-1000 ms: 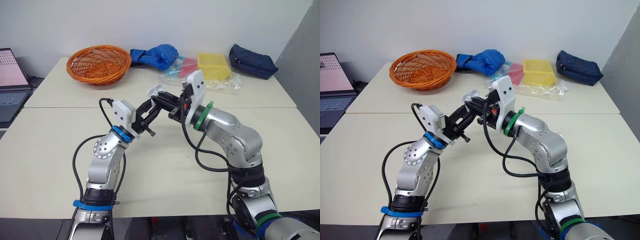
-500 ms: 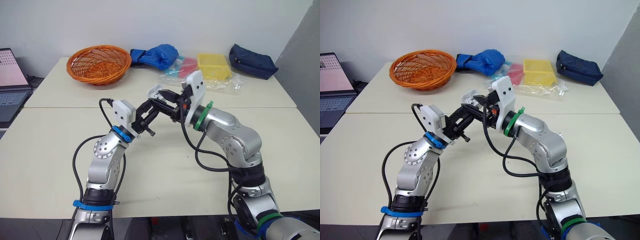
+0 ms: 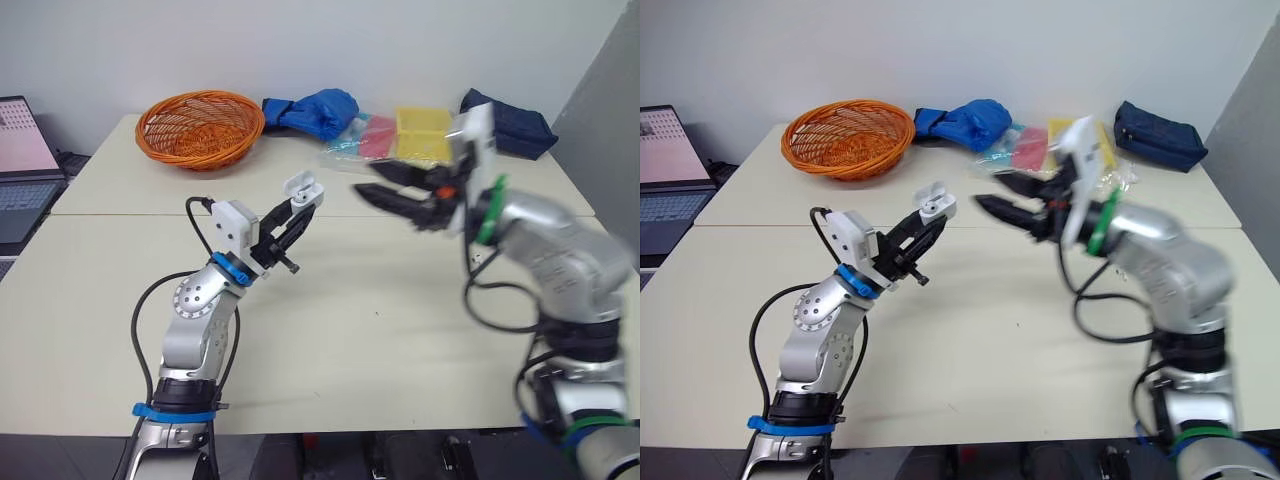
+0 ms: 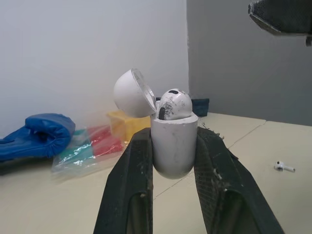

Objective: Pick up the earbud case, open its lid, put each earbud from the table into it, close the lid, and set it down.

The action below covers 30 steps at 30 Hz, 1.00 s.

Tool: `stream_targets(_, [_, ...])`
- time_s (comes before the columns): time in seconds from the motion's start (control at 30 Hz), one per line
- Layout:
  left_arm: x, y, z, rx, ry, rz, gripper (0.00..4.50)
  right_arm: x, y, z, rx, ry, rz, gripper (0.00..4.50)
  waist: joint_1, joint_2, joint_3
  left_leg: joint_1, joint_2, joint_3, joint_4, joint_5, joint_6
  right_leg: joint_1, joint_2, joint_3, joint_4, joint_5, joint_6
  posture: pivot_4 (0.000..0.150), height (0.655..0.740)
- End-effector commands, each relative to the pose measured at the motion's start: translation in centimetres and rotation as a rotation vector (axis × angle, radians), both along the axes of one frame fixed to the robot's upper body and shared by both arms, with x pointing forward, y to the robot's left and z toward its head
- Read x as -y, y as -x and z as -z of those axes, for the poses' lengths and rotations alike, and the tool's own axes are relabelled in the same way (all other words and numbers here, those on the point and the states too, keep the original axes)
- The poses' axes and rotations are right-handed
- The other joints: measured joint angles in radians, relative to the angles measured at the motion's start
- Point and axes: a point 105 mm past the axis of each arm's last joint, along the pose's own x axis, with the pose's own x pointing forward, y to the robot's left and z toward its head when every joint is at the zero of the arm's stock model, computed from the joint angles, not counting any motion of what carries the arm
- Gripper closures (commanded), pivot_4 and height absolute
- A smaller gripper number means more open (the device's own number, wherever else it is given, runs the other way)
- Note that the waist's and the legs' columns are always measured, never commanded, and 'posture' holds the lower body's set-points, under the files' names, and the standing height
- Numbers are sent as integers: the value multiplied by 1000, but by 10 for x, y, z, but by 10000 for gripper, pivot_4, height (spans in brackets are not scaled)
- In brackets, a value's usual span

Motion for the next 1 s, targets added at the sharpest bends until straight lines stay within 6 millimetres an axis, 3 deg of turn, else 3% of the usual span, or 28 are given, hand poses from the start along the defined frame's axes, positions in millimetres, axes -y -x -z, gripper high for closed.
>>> stream_targets(0.03, [-5,6,-10,40,2,6,37236,61,-36,36,-57,159,289,20108,0,-1,0,0,0,0,0,0,0,0,0,0,0,0,0,1500,7400])
stream_targets(0.13, [-5,7,-9,40,2,4,37236,99,-55,79,-91,279,448,20108,-1,-1,-1,0,0,1,-1,0,0,0,0,1,-1,0,-1,1500,7400])
stream_targets(0.23, [-3,7,-9,39,3,6,37236,114,-65,112,-151,285,512,20108,-8,0,0,0,0,2,-1,0,0,-2,1,3,0,0,-1,1500,7400])
stream_targets(0.37, [-3,9,-10,40,-3,6,37236,133,-76,137,-218,298,618,20108,-11,0,0,0,1,2,-1,0,0,-2,2,3,1,0,-1,1500,7400])
stream_targets(0.67, [-8,12,-8,28,-12,-10,37236,168,-70,166,-282,368,722,20108,-4,0,0,0,0,2,-1,0,0,-2,1,3,0,0,0,1500,7400])
stream_targets(1.0, [-7,11,-7,22,-16,-4,37236,175,-53,186,-375,361,740,20108,-3,0,0,1,0,2,0,0,0,0,1,2,1,0,0,1500,7400])
